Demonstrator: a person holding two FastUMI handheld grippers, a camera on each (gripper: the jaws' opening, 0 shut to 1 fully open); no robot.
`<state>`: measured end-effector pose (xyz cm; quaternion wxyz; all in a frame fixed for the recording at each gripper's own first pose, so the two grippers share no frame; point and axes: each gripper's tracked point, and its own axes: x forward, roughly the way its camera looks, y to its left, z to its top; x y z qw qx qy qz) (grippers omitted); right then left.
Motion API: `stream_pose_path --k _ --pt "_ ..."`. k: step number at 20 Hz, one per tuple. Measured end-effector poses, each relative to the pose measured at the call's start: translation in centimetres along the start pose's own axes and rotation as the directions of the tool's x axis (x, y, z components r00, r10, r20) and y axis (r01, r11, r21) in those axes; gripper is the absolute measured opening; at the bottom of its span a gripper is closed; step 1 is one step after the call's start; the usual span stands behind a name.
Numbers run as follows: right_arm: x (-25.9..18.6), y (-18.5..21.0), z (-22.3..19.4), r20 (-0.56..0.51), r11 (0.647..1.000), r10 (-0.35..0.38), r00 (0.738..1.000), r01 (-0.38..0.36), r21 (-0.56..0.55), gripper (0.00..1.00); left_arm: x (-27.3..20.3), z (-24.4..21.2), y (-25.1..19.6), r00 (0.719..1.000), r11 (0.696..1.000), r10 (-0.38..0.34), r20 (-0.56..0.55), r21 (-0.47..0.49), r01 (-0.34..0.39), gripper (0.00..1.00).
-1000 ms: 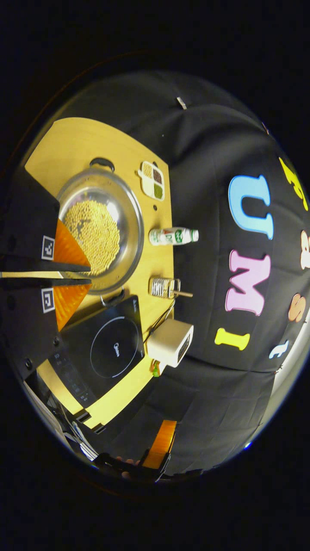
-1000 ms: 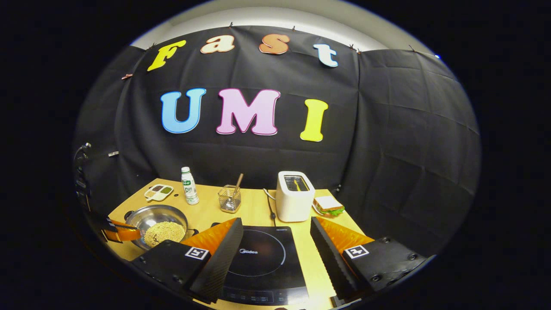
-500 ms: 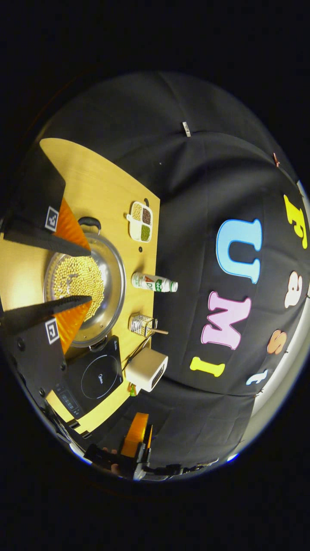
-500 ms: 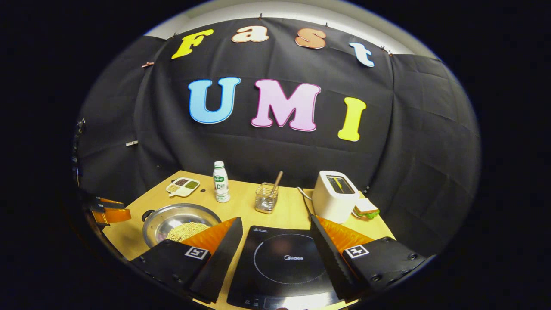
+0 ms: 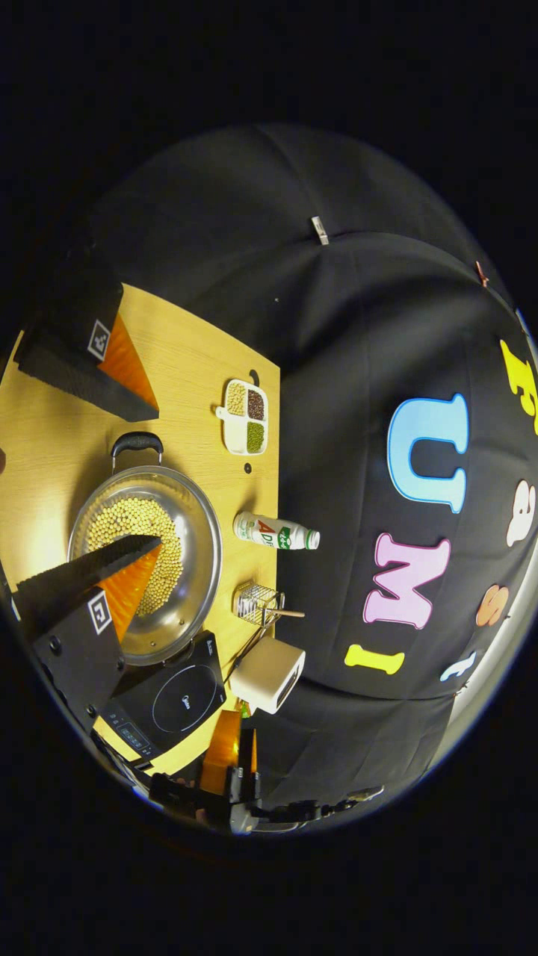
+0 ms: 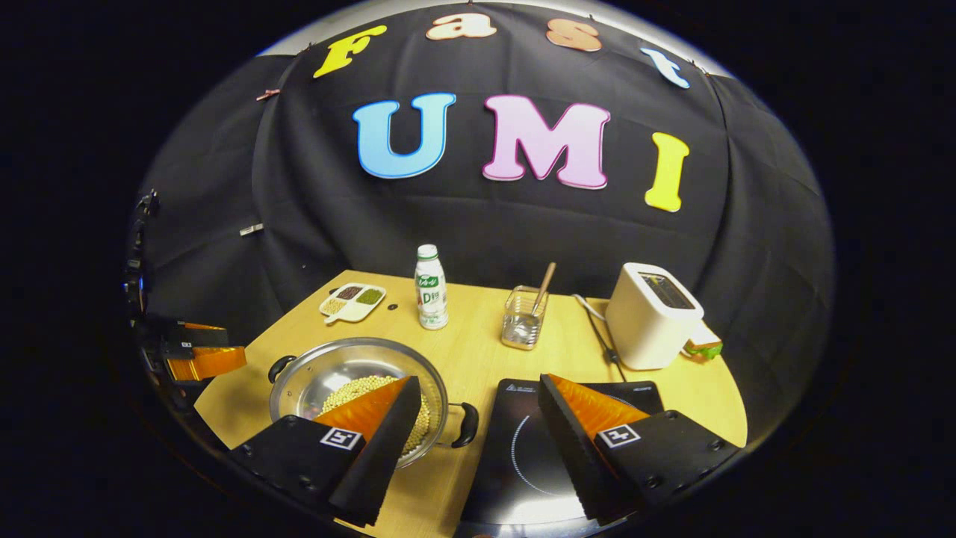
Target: First push the handle of the pot to place it horizontally, then grasp the pot with both hands and set it on the induction cooktop.
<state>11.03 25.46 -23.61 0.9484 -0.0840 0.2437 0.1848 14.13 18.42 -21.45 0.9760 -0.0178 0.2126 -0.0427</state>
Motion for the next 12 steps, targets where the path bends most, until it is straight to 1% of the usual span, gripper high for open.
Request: stream_pose_path --k 5,9,12 --pt "4.4 1.5 -3.7 -0.087 0.999 0.041 0.995 -0.041 -0.003 0.99 3.5 -1.0 2.0 1.000 1.000 -0.002 -0.027 -0.011 0.002 0.95" --pt "7.4 1.2 -7.0 -0.165 1.000 0.031 0.986 -0.031 -0.001 0.99 6.3 -1.9 3.3 0.999 1.000 -0.001 -0.051 -0.015 0.000 0.95" --pt "9.1 1.5 -8.7 -0.208 0.998 0.050 0.977 -0.043 0.034 0.99 8.2 -2.8 3.1 0.997 0.999 -0.020 -0.068 -0.028 0.018 0.96"
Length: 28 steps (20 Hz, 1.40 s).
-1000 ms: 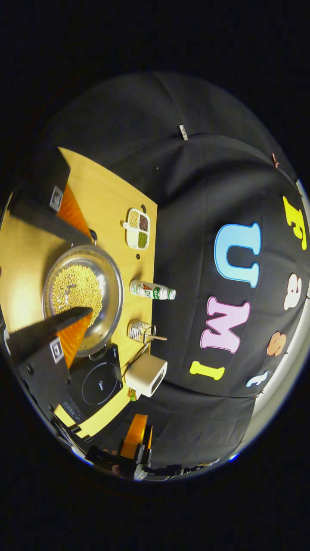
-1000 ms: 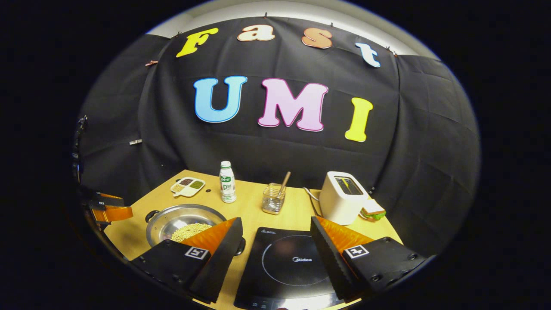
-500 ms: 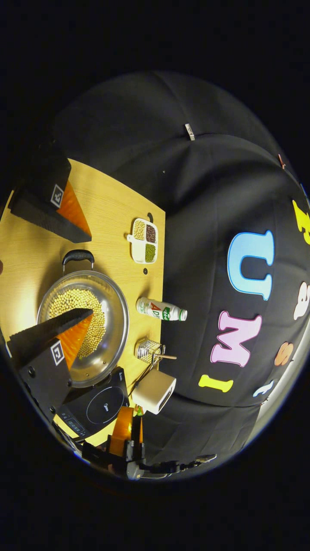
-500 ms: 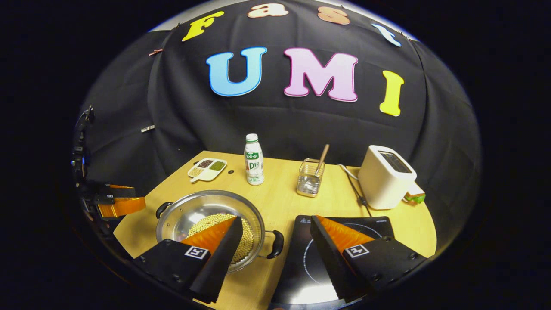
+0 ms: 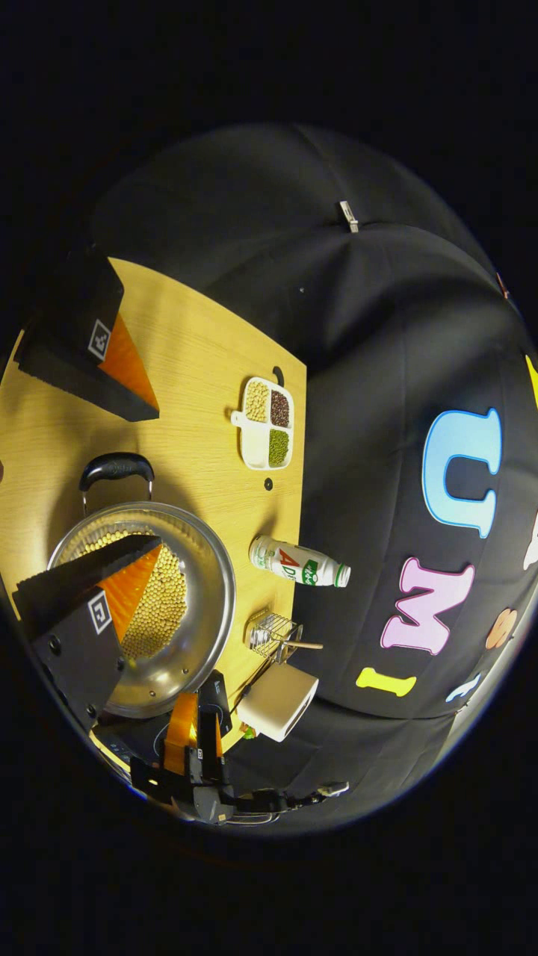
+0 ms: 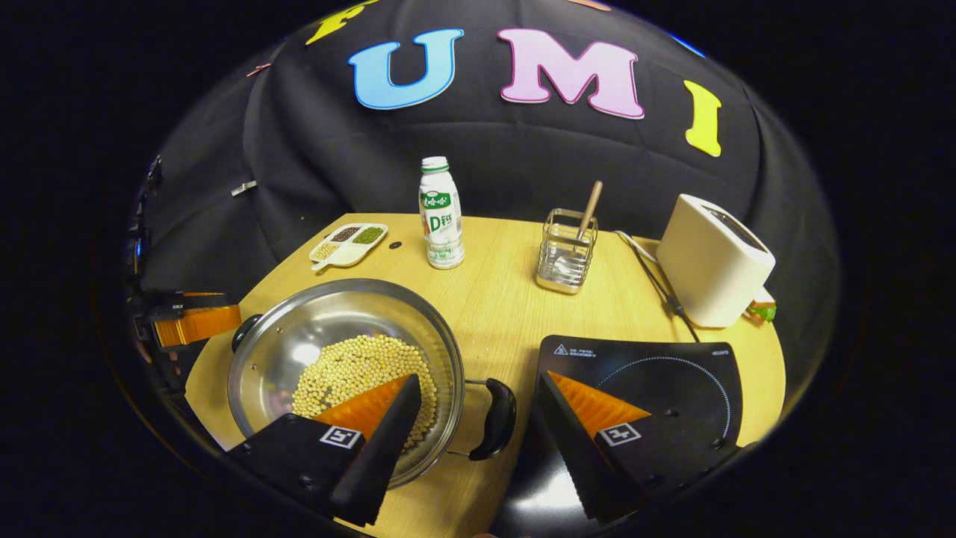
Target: First push the handle of the pot to place it horizontally, then grasp the pot with both hands and set it on the induction cooktop.
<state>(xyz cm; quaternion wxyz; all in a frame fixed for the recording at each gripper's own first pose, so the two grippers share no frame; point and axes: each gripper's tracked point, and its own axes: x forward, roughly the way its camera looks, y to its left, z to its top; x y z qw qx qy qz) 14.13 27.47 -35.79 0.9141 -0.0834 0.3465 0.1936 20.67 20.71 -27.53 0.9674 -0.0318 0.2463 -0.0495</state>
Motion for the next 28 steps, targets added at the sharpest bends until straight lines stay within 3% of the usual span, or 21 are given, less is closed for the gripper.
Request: stream_pose_path --k 7,8,12,15,19,20,28 --pt "2.2 1.3 -2.5 -0.104 0.997 0.054 0.993 -0.049 0.055 0.94 3.3 -2.1 -0.1 0.998 0.998 -0.036 -0.056 -0.060 0.033 0.96" --pt "2.3 1.4 -2.7 -0.114 0.997 0.053 0.992 -0.047 0.054 1.00 3.7 -2.4 -0.2 0.997 0.998 -0.040 -0.069 -0.060 0.036 0.96" --pt "2.7 1.4 -2.7 -0.109 0.999 0.033 0.994 -0.031 0.024 0.99 4.9 -3.3 -0.4 0.992 0.997 -0.058 -0.111 -0.049 0.052 0.95" --pt "3.3 1.1 -3.5 -0.111 1.000 -0.010 0.994 0.008 -0.020 0.93 5.7 -4.3 -0.2 0.987 0.997 -0.058 -0.147 -0.065 0.049 0.93" --pt "4.2 2.0 -5.0 -0.148 1.000 -0.018 0.989 0.014 -0.028 0.79 5.8 -5.6 1.0 0.984 0.997 -0.030 -0.177 -0.073 0.017 0.81" --pt "4.3 2.2 -5.1 -0.152 1.000 -0.018 0.988 0.014 -0.022 0.77 5.7 -5.9 1.3 0.983 0.997 -0.027 -0.182 -0.078 0.013 0.69" --pt "5.0 3.0 -5.2 -0.167 0.998 0.005 0.986 0.005 0.060 0.70 5.4 -7.0 2.3 0.983 0.990 -0.013 -0.183 -0.141 -0.013 0.68"
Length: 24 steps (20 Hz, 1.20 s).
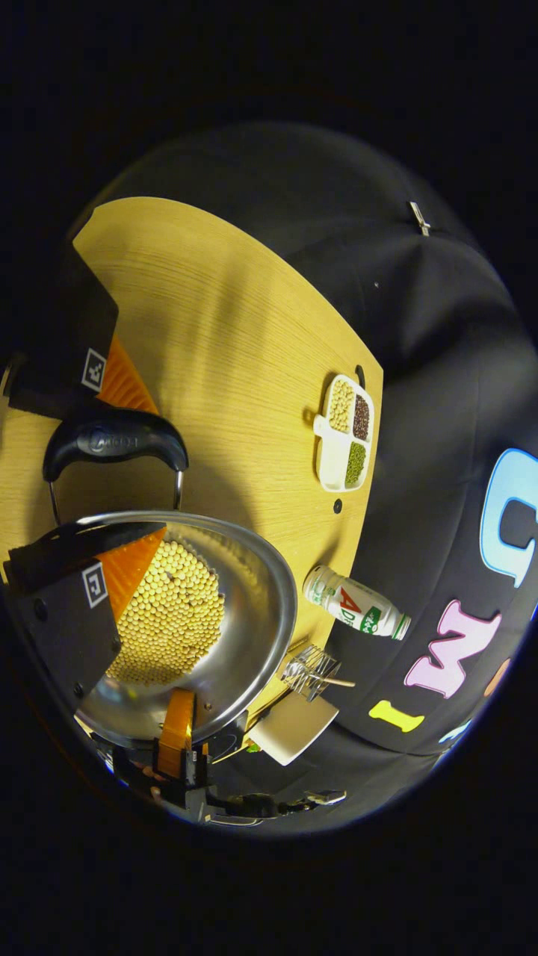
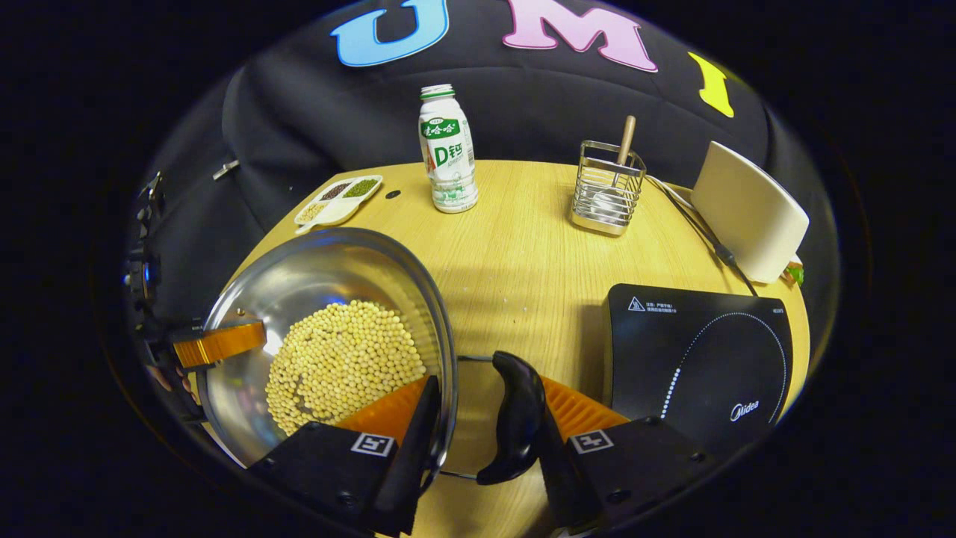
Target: First push the handle of the pot to place it horizontally, then grasp the pot with both hands and set it on the induction cooktop.
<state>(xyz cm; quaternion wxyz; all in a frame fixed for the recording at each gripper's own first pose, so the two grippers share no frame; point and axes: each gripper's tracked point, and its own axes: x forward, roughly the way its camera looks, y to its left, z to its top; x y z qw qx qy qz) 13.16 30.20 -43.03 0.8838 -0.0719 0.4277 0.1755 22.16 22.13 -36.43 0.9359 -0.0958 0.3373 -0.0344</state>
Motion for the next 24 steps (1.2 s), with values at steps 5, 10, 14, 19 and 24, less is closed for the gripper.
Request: stream_pose_path --k 5,10,14,19,24 --pt "-0.2 0.1 -0.2 -0.007 1.000 0.001 1.000 0.000 0.028 0.65 -0.3 -0.1 -0.1 1.000 1.000 -0.006 -0.002 -0.012 0.006 0.66" --pt "-0.5 0.2 -0.5 0.001 1.000 -0.011 1.000 0.011 0.024 0.65 -0.5 -0.2 -0.1 1.000 1.000 0.018 -0.006 -0.017 -0.018 0.63" --pt "-1.2 0.5 -1.4 -0.011 0.999 -0.002 1.000 0.002 0.046 0.63 -1.6 -0.6 -0.1 0.999 0.999 0.043 -0.009 0.012 -0.043 0.61" --pt "-4.1 0.6 -0.6 0.014 0.999 0.009 1.000 -0.010 0.048 0.63 -4.5 0.4 -1.0 0.999 0.998 0.050 0.005 0.029 -0.050 0.61" --pt "-9.0 -1.0 0.9 0.041 0.999 -0.001 0.999 -0.001 0.047 0.63 -8.0 1.5 -4.4 0.999 0.999 0.034 0.011 0.030 -0.034 0.60"
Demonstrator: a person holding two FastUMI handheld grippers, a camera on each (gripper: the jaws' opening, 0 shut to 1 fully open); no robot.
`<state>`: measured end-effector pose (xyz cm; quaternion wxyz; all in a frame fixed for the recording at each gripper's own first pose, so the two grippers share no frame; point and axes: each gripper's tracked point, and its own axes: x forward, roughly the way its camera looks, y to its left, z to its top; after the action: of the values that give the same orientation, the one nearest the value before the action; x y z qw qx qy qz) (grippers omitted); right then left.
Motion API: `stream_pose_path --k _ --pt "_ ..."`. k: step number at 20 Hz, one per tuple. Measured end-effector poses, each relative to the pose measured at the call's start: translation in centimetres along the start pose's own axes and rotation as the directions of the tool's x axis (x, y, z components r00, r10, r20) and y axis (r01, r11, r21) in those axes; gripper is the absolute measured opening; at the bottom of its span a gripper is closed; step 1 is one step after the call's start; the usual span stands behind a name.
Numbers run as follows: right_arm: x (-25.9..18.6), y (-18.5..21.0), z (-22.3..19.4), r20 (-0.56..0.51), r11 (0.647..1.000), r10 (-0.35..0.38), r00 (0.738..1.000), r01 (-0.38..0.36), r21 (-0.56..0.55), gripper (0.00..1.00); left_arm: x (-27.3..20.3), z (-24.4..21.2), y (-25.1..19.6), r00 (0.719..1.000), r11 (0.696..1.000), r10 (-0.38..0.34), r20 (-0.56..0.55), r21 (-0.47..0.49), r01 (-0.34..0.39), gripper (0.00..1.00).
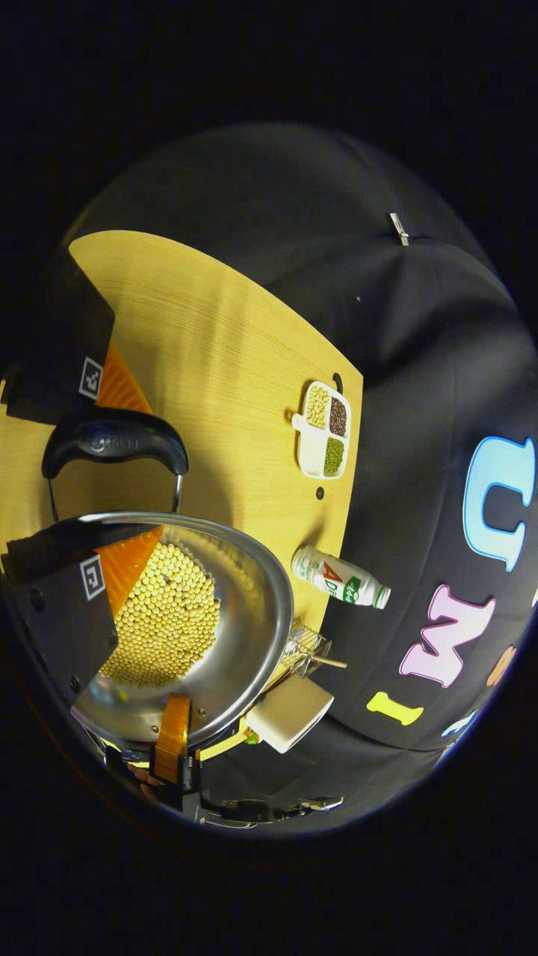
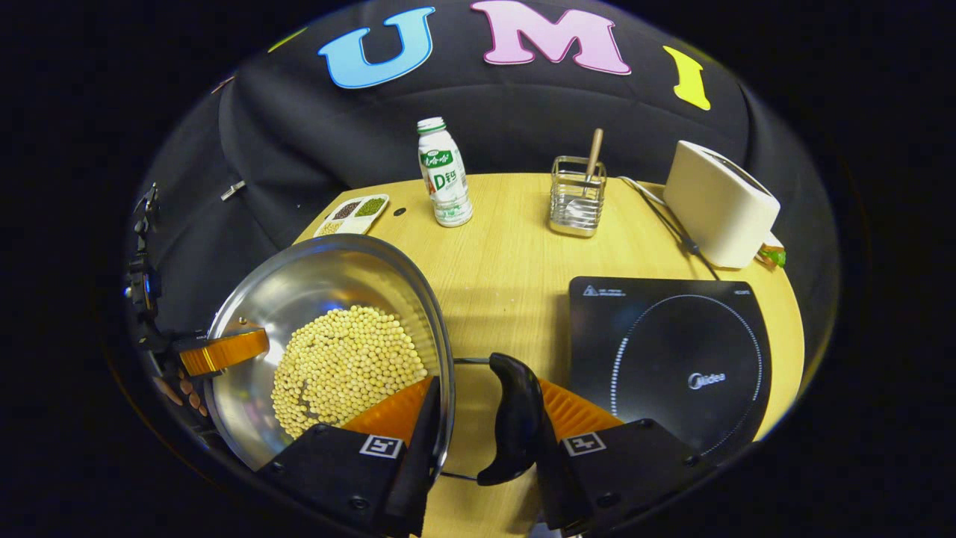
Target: First push the handle of the pot to place it horizontally, then grasp the pot with both hands and set it on the induction cooktop.
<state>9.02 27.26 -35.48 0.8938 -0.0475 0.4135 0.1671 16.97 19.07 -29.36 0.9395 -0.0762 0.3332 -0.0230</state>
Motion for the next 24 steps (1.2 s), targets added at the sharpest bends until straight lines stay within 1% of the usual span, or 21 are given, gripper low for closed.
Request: stream_pose_path --k 3,4,5,7,8,9,10,11,12,15,21,23,24 --pt "-2.8 -2.1 0.8 0.013 1.000 -0.005 1.000 0.005 0.006 0.63 -1.6 0.7 -3.0 1.000 1.000 -0.014 0.005 0.005 0.014 0.60" --pt "-3.6 -2.9 1.2 0.022 1.000 -0.009 1.000 0.009 0.009 0.58 -2.1 1.0 -4.0 1.000 1.000 -0.020 0.005 0.009 0.020 0.61" --pt "-4.3 -3.8 1.6 0.030 1.000 -0.014 0.999 0.013 0.012 0.62 -2.3 1.1 -5.0 1.000 1.000 -0.026 0.010 0.015 0.026 0.60" --pt "-5.7 -5.7 2.0 0.036 1.000 -0.018 0.999 0.017 0.023 0.62 -2.8 1.7 -7.4 0.999 0.999 -0.033 0.013 0.019 0.033 0.61" --pt "-6.4 -6.7 2.2 0.038 0.999 -0.019 0.999 0.018 0.029 0.58 -3.0 1.8 -8.6 0.999 0.999 -0.036 0.014 0.022 0.035 0.61" --pt "-7.0 -7.8 2.4 0.041 0.999 -0.022 0.999 0.021 0.031 0.63 -3.1 1.9 -9.7 0.999 0.999 -0.039 0.017 0.025 0.038 0.61" --pt "-7.4 -8.9 2.6 0.045 0.999 -0.026 0.999 0.025 0.033 0.58 -3.0 2.0 -10.9 0.999 0.999 -0.043 0.015 0.025 0.042 0.61" --pt "-7.8 -10.0 2.8 0.045 0.999 -0.029 0.999 0.027 0.036 0.58 -3.0 2.0 -12.1 0.999 0.999 -0.046 0.012 0.022 0.046 0.60" --pt "-8.2 -11.0 3.0 0.046 0.999 -0.030 0.999 0.028 0.037 0.62 -2.9 2.2 -13.2 0.999 0.999 -0.049 0.011 0.021 0.049 0.61" --pt "-9.1 -14.0 3.8 0.056 0.999 -0.033 0.998 0.030 0.038 0.63 -2.7 2.5 -16.4 0.998 0.998 -0.054 0.016 0.024 0.054 0.60" --pt "-9.5 -19.4 4.8 0.058 0.998 -0.039 0.998 0.037 0.047 0.62 -1.2 3.3 -21.8 0.998 0.998 -0.061 0.013 0.030 0.060 0.62" --pt "-9.4 -21.0 5.1 0.056 0.998 -0.042 0.998 0.039 0.052 0.62 -0.5 3.3 -23.3 0.998 0.998 -0.063 0.007 0.028 0.063 0.61" --pt "-9.3 -21.8 5.1 0.053 0.998 -0.042 0.998 0.039 0.055 0.58 -0.2 3.3 -24.0 0.998 0.998 -0.064 0.007 0.029 0.064 0.61"
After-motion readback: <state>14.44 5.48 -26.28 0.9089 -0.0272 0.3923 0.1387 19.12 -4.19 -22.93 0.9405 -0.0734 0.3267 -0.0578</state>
